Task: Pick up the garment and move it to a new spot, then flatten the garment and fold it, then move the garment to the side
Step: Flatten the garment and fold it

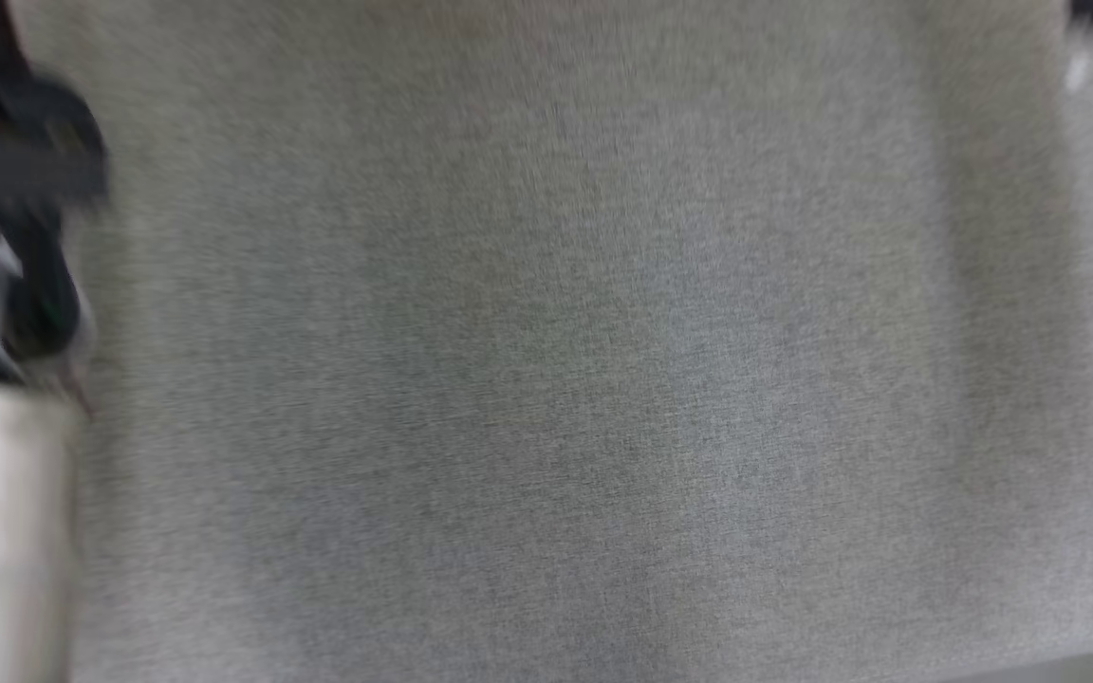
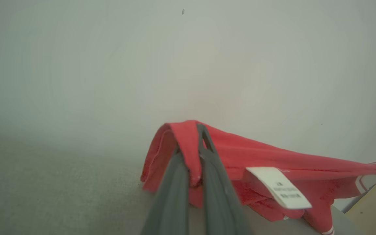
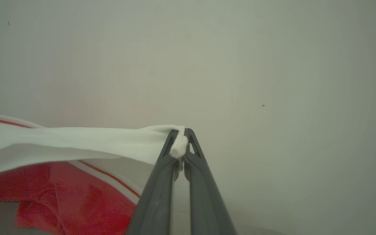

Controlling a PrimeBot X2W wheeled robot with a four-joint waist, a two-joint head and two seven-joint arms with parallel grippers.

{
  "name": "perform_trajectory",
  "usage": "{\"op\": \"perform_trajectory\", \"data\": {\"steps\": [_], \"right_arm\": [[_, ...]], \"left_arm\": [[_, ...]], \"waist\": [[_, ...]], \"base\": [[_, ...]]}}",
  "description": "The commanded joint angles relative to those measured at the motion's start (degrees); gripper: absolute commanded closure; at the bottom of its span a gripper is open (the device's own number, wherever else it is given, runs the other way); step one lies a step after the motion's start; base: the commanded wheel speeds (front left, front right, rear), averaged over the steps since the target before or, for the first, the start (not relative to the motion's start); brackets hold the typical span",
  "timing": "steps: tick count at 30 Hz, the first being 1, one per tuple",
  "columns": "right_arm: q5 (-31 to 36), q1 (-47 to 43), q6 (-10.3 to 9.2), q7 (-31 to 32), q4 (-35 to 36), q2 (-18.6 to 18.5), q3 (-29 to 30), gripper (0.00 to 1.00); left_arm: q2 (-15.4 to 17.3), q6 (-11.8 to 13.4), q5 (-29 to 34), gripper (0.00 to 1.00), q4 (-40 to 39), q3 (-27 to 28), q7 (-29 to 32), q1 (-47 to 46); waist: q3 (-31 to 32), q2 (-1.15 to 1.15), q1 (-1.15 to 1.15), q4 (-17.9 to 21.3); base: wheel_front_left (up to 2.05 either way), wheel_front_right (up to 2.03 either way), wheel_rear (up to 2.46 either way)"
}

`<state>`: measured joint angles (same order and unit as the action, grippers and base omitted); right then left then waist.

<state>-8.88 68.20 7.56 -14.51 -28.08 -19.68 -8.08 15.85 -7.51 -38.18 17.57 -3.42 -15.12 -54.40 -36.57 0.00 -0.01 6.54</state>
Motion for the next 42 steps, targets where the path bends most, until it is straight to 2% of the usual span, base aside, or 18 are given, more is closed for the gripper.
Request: {"op": "perform_trajectory", "data": {"steps": [1, 5, 8, 12, 13, 17, 29, 36, 42], "right_arm": [[-2.3, -4.4, -0.16, 2.1, 0.6, -1.5, -0.5, 1.00], [-7.1, -15.4, -0.16, 10.5, 3.8, -3.2, 0.0, 1.00], [-7.9, -22.2, -0.16, 15.2, 6.5, -3.4, 1.5, 1.00], [-7.9, -31.0, -0.18, 22.0, 9.5, -3.0, 4.1, 1.00], [-7.9, -31.0, -0.18, 22.0, 9.5, -3.0, 4.1, 1.00], [-5.0, -38.6, -0.21, 28.9, 12.4, -2.3, 7.5, 1.00], [-0.5, -57.9, -0.21, 48.4, 23.7, 3.9, 17.1, 1.00], [0.2, -67.8, -0.21, 59.0, 30.5, 8.3, 20.5, 1.00], [-0.5, -73.2, -0.19, 64.2, 35.3, 11.1, 22.0, 1.00]], "left_arm": [[-0.6, 0.1, -1.0, 1.00, -1.8, 0.1, 0.0, 5.3], [-2.1, 0.1, -2.2, 1.00, -4.6, 1.0, 0.0, 17.8], [-3.3, 0.1, -2.1, 1.00, -5.3, 1.2, 0.0, 24.5], [-5.1, 0.1, -1.8, 1.00, -4.5, 1.2, 0.0, 32.0], [-5.1, 0.1, -1.8, 1.00, -4.5, 1.2, 0.0, 32.0], [-6.7, 0.1, -1.2, 1.00, -3.8, 1.1, -0.1, 37.9], [-10.6, 0.8, 1.1, 1.00, -3.2, 0.8, -0.1, 52.3], [-10.3, 1.7, 3.2, 1.00, -2.7, -1.5, 0.4, 57.1], [-9.1, 3.2, 5.2, 1.00, -3.1, -3.0, 2.6, 59.5]], "waist": [[6.3, 0.00, 0.01, -2.1], [12.6, 0.00, 0.01, -2.7], [16.1, 0.00, 0.01, -2.7], [20.3, 0.00, 0.01, -2.7], [20.3, 0.00, 0.01, -2.7], [24.1, 0.00, 0.01, -2.4], [32.5, 0.00, 0.01, -2.9], [35.0, 0.00, 0.01, -3.3], [35.5, 0.00, 0.01, -2.9]], "base": [[0.00, 0.00, 0.00], [0.00, 0.00, 0.00], [0.00, 0.00, 0.00], [0.00, 0.00, 0.00], [0.00, 0.00, 0.00], [0.00, 0.00, 0.00], [0.00, 0.00, 0.00], [0.00, 0.00, 0.00], [0.00, 0.00, 0.00]]}}
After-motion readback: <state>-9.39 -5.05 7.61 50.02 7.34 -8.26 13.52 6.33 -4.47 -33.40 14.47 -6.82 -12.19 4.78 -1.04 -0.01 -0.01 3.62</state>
